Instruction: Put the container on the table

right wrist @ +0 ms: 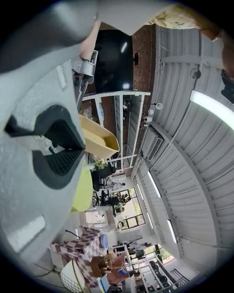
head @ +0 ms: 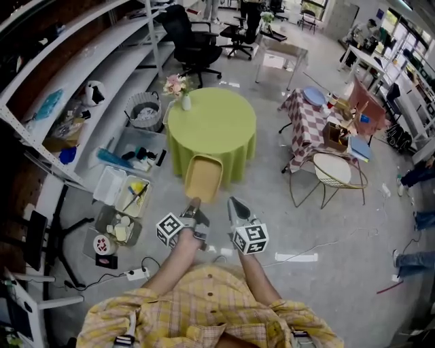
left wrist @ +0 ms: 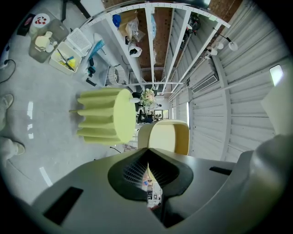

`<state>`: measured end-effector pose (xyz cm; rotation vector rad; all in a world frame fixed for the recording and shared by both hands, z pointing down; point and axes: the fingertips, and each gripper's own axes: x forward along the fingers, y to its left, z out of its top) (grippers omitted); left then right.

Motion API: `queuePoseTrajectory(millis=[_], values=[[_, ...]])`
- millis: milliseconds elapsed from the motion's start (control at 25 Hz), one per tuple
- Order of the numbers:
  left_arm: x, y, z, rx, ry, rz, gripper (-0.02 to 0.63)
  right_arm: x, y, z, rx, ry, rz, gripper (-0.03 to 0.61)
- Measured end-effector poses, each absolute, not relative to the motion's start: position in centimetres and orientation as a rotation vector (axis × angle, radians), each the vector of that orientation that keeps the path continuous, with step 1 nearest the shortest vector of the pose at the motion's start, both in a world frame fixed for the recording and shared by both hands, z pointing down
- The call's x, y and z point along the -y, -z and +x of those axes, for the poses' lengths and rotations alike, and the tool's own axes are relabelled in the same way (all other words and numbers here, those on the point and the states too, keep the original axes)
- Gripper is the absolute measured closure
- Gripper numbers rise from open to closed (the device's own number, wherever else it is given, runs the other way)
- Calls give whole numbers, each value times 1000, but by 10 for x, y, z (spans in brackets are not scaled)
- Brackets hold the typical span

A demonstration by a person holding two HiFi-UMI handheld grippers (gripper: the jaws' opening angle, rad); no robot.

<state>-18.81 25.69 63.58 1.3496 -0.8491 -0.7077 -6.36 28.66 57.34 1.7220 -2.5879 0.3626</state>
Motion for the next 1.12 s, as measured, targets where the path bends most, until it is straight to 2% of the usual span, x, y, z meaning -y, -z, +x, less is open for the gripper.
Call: queuePoseTrajectory(millis=[520, 1120], values=[[-261, -654, -150, 870, 686, 1324, 600, -283, -589, -26, 2597, -387, 1703, 580], [-171, -669, -117, 856, 710, 1300, 600, -192, -606, -2, 2572, -370, 1648, 580]])
